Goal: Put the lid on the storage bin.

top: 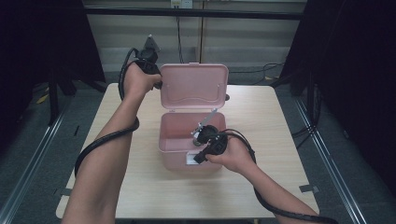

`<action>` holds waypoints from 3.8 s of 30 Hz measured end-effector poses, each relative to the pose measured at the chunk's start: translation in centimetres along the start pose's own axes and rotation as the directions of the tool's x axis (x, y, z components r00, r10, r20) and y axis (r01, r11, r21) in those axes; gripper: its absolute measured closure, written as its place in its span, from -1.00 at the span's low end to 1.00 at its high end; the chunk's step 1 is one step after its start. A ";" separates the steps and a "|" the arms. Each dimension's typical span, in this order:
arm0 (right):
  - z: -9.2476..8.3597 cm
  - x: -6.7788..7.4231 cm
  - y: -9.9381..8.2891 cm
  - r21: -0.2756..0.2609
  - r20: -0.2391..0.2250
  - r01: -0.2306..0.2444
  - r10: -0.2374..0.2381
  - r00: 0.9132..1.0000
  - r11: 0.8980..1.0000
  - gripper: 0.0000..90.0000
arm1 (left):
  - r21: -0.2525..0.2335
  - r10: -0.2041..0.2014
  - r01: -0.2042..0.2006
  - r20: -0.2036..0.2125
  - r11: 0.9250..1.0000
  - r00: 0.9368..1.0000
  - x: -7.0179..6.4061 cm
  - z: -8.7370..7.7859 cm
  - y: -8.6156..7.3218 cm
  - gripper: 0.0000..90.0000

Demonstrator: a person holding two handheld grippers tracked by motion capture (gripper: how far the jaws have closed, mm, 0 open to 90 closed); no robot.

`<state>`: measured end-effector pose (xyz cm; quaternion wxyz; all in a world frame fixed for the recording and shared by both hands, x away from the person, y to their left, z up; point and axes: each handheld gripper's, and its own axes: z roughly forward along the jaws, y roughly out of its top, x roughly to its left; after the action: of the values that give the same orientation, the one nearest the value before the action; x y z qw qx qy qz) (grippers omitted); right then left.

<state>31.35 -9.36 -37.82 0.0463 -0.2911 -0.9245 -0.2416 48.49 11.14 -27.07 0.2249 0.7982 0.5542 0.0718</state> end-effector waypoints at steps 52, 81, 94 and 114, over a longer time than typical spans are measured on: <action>0.2 -0.1 0.4 -0.001 0.000 -0.018 0.018 1.000 1.000 1.00 | 0.003 0.033 -0.033 0.014 0.999 0.999 -0.8 -1.5 -2.3 0.93; -0.4 -0.5 -0.2 0.000 -0.005 -0.033 0.033 0.999 0.999 1.00 | 0.042 0.026 -0.029 0.069 0.999 0.997 -0.7 -1.3 -3.1 1.00; -0.5 -0.6 -0.2 0.007 -0.007 -0.026 0.026 1.000 1.000 1.00 | 0.033 -0.052 0.051 0.026 0.998 0.998 2.7 -2.8 -1.4 1.00; -3.6 -1.7 -1.3 -0.029 0.008 -0.040 0.040 0.999 0.999 1.00 | 0.009 -0.032 0.031 0.085 0.999 0.996 1.0 -2.9 1.9 1.00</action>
<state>31.81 -12.89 -35.63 0.0427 -0.3111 -0.9152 -0.2528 49.42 12.29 -23.83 0.2464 0.7926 0.5569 0.0322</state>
